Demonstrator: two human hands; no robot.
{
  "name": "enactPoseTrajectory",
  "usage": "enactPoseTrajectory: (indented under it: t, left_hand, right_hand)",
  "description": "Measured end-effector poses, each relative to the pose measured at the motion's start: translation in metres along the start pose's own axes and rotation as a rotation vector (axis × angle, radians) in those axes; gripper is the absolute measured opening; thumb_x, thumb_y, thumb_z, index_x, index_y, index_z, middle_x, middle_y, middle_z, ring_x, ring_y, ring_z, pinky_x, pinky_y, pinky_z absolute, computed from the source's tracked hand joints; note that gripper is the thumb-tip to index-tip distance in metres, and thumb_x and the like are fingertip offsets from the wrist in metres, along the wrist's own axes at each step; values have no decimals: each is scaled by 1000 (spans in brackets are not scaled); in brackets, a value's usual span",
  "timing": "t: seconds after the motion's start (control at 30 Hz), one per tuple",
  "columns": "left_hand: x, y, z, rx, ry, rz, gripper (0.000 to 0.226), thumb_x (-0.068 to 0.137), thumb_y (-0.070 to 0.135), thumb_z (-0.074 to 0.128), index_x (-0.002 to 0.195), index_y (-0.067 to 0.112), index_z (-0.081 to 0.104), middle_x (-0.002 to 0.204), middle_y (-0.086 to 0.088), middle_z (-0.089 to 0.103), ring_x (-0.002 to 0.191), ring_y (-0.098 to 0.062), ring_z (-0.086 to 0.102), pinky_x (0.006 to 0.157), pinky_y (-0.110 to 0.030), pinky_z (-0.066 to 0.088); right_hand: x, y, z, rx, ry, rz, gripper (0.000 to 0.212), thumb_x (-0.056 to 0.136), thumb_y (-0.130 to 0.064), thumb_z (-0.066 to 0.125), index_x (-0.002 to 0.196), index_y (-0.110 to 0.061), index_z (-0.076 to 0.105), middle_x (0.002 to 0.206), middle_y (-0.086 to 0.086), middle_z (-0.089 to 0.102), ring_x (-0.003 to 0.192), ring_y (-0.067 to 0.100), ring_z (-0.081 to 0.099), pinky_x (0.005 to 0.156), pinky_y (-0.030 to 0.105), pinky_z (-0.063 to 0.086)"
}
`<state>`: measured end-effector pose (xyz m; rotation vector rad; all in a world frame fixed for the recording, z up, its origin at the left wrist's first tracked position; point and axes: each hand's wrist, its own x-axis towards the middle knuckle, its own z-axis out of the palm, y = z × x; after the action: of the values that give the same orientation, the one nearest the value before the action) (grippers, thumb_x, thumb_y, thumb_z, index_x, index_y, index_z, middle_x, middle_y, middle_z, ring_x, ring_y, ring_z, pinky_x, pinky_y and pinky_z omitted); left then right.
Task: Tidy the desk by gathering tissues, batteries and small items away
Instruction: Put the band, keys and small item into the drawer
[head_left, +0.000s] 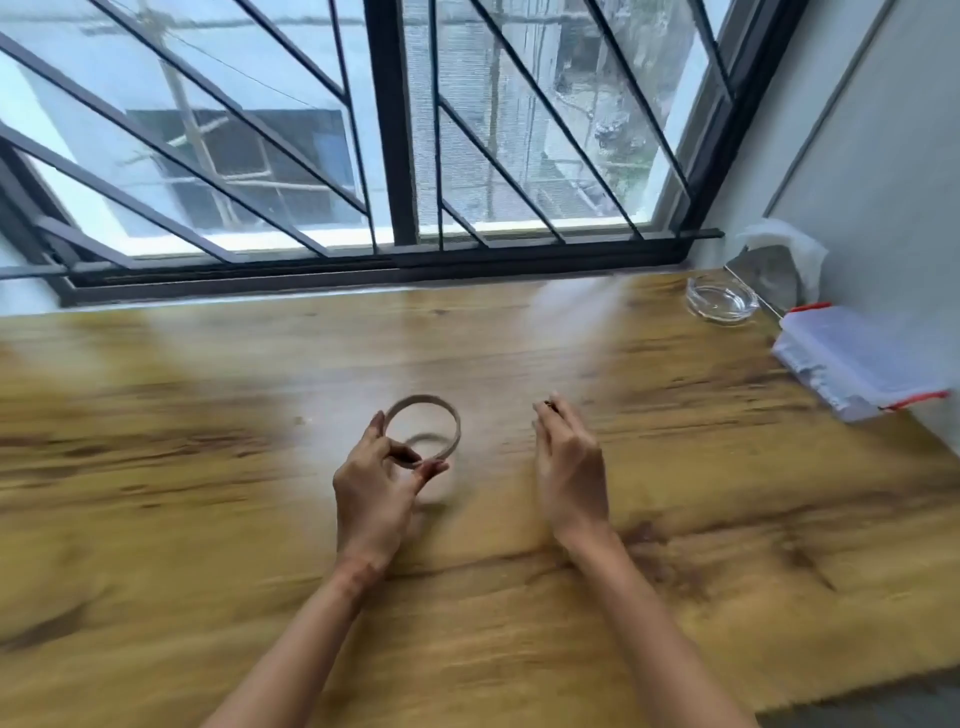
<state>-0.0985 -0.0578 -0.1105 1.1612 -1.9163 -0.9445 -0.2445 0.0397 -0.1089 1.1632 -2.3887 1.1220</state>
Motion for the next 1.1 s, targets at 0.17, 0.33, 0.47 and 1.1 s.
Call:
enactPoseTrajectory:
  t: [0.17, 0.33, 0.47, 1.1]
  left_hand:
    - [-45, -27, -87, -10, 14, 60, 24, 59, 20, 84, 70, 14, 64, 135, -11, 52, 126, -5, 42, 89, 7, 22]
    - [-104, -67, -192, 2, -27, 80, 25, 59, 18, 84, 70, 14, 63, 136, -6, 49, 126, -3, 38, 93, 7, 20]
    - [-150, -103, -272, 44, -25, 100, 25, 57, 17, 85, 69, 16, 63, 127, 7, 45, 125, -4, 39, 93, 7, 21]
    - [-236, -248, -394, 428, -164, -484, 42, 64, 26, 83, 94, -1, 71, 136, -17, 51, 123, -24, 51, 96, -21, 38]
  right_hand:
    - [-74, -82, -9, 47, -22, -5, 24, 84, 0, 62, 108, 1, 65, 113, 18, 65, 103, 27, 64, 93, 15, 36]
    - [-162, -184, -15, 127, -103, -15, 28, 83, -3, 64, 111, -1, 64, 113, 14, 65, 100, 22, 65, 94, 13, 35]
    - [-239, -262, -9, 258, -211, -33, 30, 86, -11, 63, 116, -9, 62, 118, 6, 61, 104, 15, 60, 89, 16, 45]
    - [-389, -352, 97, -95, -910, -221, 22, 89, -10, 49, 110, -9, 57, 114, 11, 54, 102, 31, 56, 76, 39, 48]
